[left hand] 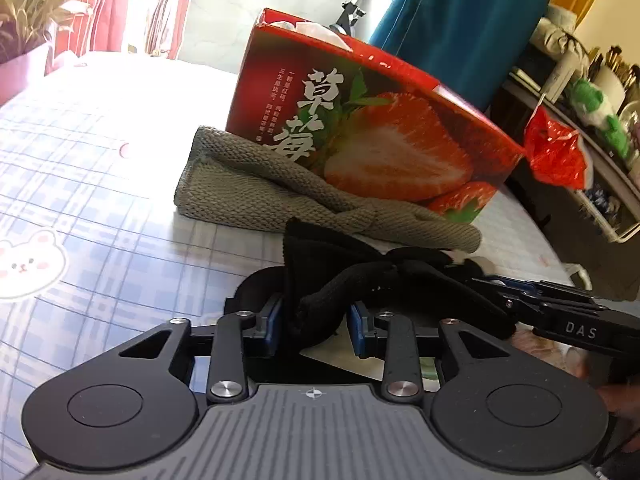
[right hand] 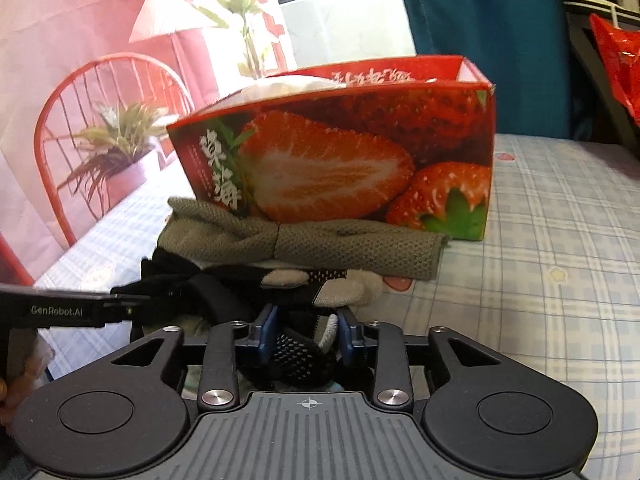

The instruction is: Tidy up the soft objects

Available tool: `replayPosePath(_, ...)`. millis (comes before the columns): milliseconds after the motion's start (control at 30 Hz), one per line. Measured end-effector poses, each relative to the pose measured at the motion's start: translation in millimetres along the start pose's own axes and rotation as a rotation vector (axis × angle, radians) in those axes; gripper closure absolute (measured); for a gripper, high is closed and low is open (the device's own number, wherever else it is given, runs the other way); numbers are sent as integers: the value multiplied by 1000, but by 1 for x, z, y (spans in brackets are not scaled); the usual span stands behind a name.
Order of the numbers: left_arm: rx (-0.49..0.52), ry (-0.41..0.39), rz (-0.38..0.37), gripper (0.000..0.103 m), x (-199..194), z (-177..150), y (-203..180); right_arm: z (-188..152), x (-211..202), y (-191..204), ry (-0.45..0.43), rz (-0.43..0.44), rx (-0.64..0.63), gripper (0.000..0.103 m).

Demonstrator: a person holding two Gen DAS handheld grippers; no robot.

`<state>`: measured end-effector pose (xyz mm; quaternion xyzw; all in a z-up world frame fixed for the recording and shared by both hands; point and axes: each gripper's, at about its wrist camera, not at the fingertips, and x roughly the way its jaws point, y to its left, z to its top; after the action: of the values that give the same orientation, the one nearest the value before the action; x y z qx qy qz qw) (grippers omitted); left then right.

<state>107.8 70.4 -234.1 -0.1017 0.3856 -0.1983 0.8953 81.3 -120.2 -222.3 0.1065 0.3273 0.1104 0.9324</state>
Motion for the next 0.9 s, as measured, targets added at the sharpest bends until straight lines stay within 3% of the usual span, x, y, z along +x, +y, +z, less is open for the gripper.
replayPosePath(67, -13, -5, -14, 62, -3, 0, 0, 1, -4, -1, -24, -4, 14, 65)
replayPosePath(133, -22, -15, -11, 52, -7, 1, -1, 3, -8, 1, -47, -14, -3, 45)
replayPosePath(167, -23, -31, -11, 47, -10, 1, -1, 4, -8, 4, -52, -20, -23, 42)
replayPosePath(300, -22, -86, -44, 47, -19, 4, -3, 3, -6, 12, -48, -2, -73, 39)
replayPosePath(433, -22, -52, -38, 49, -12, 3, -1, 2, -2, 18, -26, 6, -92, 38)
replayPosePath(500, -42, -31, -39, 59, -9, 3, 3, 0, 1, 19, -12, -4, -98, 39)
replayPosePath(567, -53, -23, -36, 65, -7, 2, 8, -1, 3, 17, -1, -2, -95, 43)
replayPosePath(633, -57, -23, -37, 70, -5, 1, 10, -3, 5, 15, 8, 5, -80, 59)
replayPosePath(900, -51, -33, -37, 80, -4, 0, 12, -4, 4, 10, 3, 37, -56, 92)
